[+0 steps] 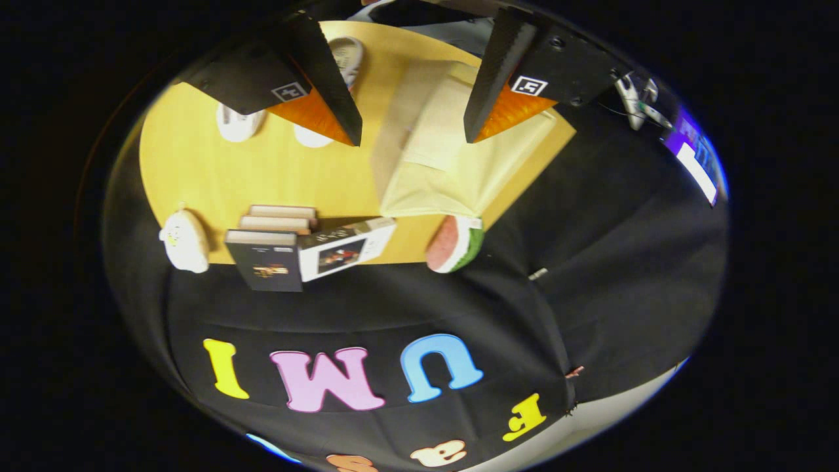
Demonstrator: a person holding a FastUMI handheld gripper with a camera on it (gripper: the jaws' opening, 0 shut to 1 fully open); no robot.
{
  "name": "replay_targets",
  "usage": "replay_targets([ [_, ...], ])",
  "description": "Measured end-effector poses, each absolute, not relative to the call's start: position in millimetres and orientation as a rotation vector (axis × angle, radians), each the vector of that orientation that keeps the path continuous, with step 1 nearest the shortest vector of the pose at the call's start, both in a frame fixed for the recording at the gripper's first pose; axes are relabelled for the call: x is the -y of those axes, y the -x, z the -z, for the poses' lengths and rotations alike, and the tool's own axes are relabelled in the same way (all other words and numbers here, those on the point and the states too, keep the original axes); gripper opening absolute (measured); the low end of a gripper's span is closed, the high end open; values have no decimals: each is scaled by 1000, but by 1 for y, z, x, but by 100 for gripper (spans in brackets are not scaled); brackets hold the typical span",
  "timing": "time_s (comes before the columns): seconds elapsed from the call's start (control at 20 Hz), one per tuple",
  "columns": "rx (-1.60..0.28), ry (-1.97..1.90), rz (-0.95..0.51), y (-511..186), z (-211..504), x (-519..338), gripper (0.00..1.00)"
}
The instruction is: Open the storage box then place both shoes into the box .Put the left shoe in first, then the right shoe, with the right side of both shoes facing outward in a uniform manner.
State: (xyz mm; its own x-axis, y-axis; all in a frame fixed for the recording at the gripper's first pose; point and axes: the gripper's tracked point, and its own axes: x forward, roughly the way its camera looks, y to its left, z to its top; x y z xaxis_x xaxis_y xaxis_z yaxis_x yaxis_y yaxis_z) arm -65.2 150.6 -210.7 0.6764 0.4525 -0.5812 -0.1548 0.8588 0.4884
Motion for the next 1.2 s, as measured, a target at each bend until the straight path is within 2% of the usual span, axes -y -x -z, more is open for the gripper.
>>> replay_targets([
  [0.25,-898,-363,-228,109,286,-96,87],
  [0.3,-920,-346,-211,115,298,-90,83],
  [0.7,-1067,-246,-174,121,379,-91,70],
  [0.85,-1094,-271,-126,109,400,-95,58],
  [1.05,-1097,-279,-92,94,411,-101,37],
  [1.2,-1141,-345,-50,98,418,-107,17],
])
